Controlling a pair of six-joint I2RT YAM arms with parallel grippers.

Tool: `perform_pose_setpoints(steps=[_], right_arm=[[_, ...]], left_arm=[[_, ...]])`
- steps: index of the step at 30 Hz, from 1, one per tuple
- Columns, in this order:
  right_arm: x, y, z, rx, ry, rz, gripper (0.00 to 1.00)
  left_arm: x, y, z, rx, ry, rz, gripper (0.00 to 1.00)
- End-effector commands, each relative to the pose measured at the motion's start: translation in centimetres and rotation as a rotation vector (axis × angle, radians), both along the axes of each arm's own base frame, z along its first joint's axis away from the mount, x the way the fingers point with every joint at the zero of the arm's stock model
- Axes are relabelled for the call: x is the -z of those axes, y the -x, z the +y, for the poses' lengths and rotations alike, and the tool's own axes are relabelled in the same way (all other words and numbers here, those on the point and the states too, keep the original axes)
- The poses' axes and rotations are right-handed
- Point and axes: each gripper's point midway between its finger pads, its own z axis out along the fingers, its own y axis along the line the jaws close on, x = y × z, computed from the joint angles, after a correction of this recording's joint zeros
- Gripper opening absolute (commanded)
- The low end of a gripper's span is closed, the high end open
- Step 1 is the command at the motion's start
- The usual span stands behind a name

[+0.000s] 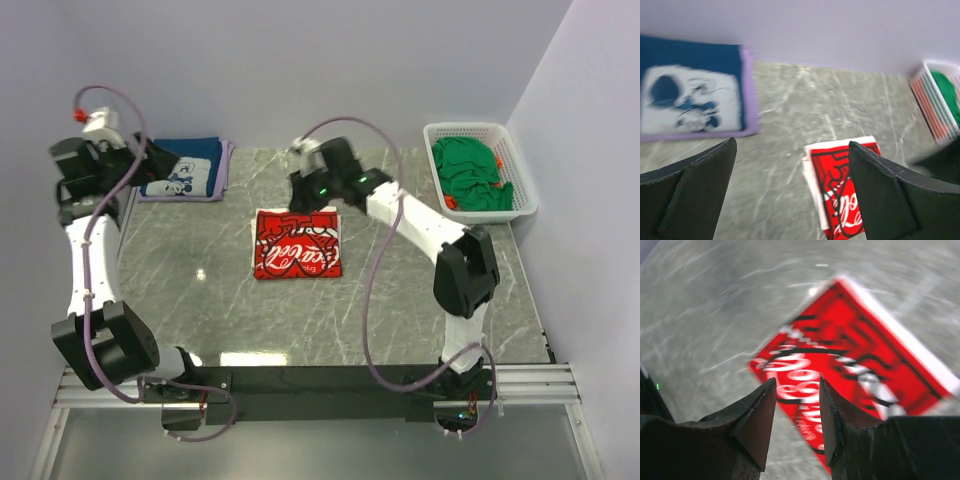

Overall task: Fold and stack the t-shirts
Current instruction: Fold the tshirt, then neatly place the folded tshirt to the corner

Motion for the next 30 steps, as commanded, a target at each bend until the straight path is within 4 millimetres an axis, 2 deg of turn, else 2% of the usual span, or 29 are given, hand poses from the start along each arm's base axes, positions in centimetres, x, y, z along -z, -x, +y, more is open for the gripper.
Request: perform_pose_setpoints(steps=[1, 2, 3, 4, 7, 8, 9, 14, 18, 23, 30], right_arm=[[2.2, 4.6, 2.1, -0.121, 0.220, -0.124, 0.47], [2.7, 5.4, 2.8, -0.142, 0.248, -0.137, 0.47], [3.3, 5.6, 3.3, -0.136, 0.299, -0.163, 0.47], [3.6, 7.2, 5.0, -0.185, 0.325, -0.195, 0.47], [5.4, 8.4, 6.9, -0.226, 0.427, -0.243, 0.47], [5.5, 9.5, 8.1, -0.249, 0.448, -0.267, 0.47], [6.6, 9.9, 8.5, -0.260, 0.472, -0.267, 0.46], [8.6, 11.7, 10.7, -0.306, 0.539, -0.328, 0.44], [9.9, 12.4, 11.5, -0.332, 0.560, -0.328, 0.44], [11.2, 13.0, 12.1, -0.355, 0.572, -0.322, 0.45], [13.8, 12.6, 12.6, -0.361, 0.617, -0.327, 0.47]], left_arm=[[1.6, 1.9, 3.0, -0.050, 0.110, 0.138, 0.99], [1.7, 2.2, 4.0, -0.077, 0.112, 0.149, 1.00], [2.0, 2.7, 4.3, -0.092, 0.109, 0.172, 0.99], [2.3, 2.9, 4.8, -0.108, 0.058, 0.171, 1.00], [3.1, 4.3, 5.0, -0.145, 0.025, 0.183, 1.00], [3.2, 4.6, 5.0, -0.156, 0.018, 0.183, 0.99], [3.7, 5.3, 4.7, -0.158, 0.017, 0.188, 0.99], [5.6, 6.5, 4.5, -0.181, 0.024, 0.249, 1.00], [7.8, 7.0, 4.4, -0.172, 0.031, 0.316, 0.99], [8.6, 7.0, 4.8, -0.201, 0.033, 0.317, 0.99], [9.0, 6.8, 4.6, -0.212, 0.070, 0.319, 0.99]])
